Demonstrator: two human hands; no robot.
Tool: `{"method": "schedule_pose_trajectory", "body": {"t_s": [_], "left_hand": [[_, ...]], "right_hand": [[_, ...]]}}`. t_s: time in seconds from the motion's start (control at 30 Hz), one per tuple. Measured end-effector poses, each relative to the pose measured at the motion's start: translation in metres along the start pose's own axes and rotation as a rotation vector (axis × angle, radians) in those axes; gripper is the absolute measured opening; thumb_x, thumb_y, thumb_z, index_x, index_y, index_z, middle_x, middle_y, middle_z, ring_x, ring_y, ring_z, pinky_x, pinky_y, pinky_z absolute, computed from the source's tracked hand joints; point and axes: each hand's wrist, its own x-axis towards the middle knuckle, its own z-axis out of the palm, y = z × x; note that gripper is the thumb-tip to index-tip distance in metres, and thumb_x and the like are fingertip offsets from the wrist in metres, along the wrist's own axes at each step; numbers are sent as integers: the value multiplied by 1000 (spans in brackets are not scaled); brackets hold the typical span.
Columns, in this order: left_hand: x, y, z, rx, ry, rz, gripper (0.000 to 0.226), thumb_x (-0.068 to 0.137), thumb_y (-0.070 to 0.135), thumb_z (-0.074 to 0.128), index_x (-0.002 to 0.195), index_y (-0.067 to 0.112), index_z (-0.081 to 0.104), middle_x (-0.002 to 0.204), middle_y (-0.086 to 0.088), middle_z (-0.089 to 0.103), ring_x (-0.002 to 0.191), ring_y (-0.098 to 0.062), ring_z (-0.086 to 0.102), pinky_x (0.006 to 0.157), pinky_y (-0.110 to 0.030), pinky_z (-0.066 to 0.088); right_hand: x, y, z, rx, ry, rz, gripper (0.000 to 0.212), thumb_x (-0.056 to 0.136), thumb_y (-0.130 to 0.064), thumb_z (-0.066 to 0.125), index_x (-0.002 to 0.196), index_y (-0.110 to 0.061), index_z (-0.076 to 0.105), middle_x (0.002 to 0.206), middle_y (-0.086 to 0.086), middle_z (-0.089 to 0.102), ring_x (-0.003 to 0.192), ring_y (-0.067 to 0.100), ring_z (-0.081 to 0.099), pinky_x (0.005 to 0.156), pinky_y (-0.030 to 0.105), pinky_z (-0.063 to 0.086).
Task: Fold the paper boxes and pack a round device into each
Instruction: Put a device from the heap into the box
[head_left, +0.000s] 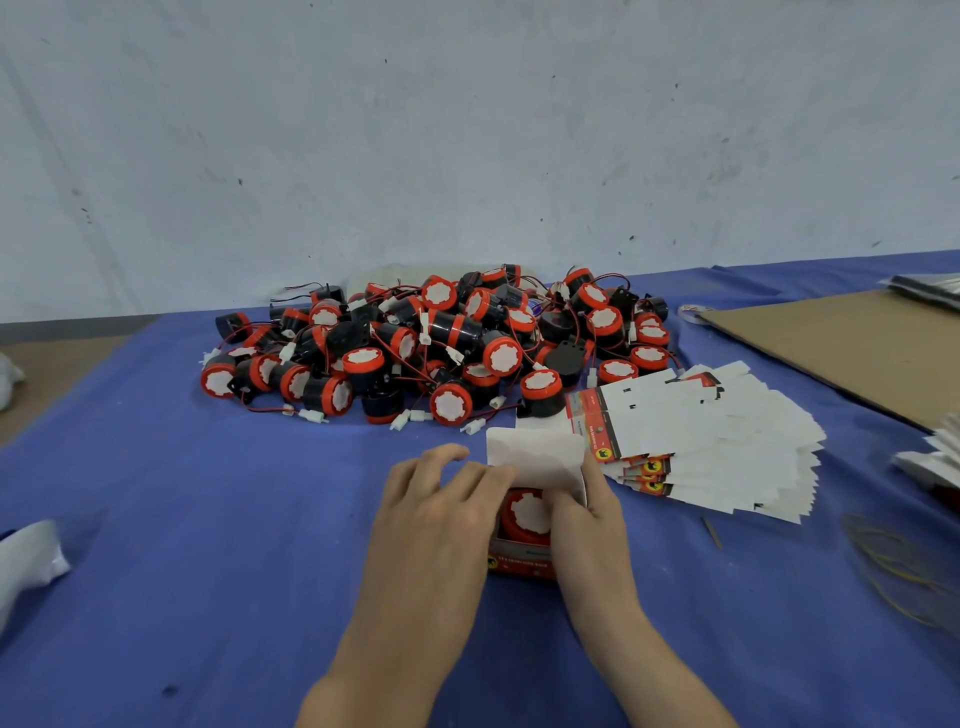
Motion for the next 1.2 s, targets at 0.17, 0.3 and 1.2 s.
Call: {"method": "schedule_pose_trajectory", "body": {"t_s": [0.17, 0.3, 1.2], "left_hand": [[-2, -1, 4, 26, 35, 20, 61, 54, 0, 90, 108, 19, 69, 95, 3, 73, 112, -31, 64, 88, -34, 35], [-2, -2, 8, 2, 23, 0, 58, 57, 5, 92, 108, 22, 70, 95, 6, 72, 112, -27, 63, 84, -34, 44], [-10, 4, -1, -120, -62, 23, 48, 89, 16, 66, 136, 25, 59, 94, 7, 75, 97, -19, 70, 90, -34, 54]], "right_hand": [[1, -1, 0, -5, 2, 0, 52, 102, -13, 41, 149, -34, 44, 140, -3, 57, 123, 22, 57, 103, 48, 52], [2, 1, -1, -37, -1, -17, 50, 103, -14, 41, 148, -34, 45, 139, -2, 58, 124, 22, 56, 103, 48, 51], [9, 9, -9, -89, -131, -159, 10, 100, -34, 53, 109, -41, 51, 92, -26, 70, 86, -1, 68, 64, 18, 54]]}}
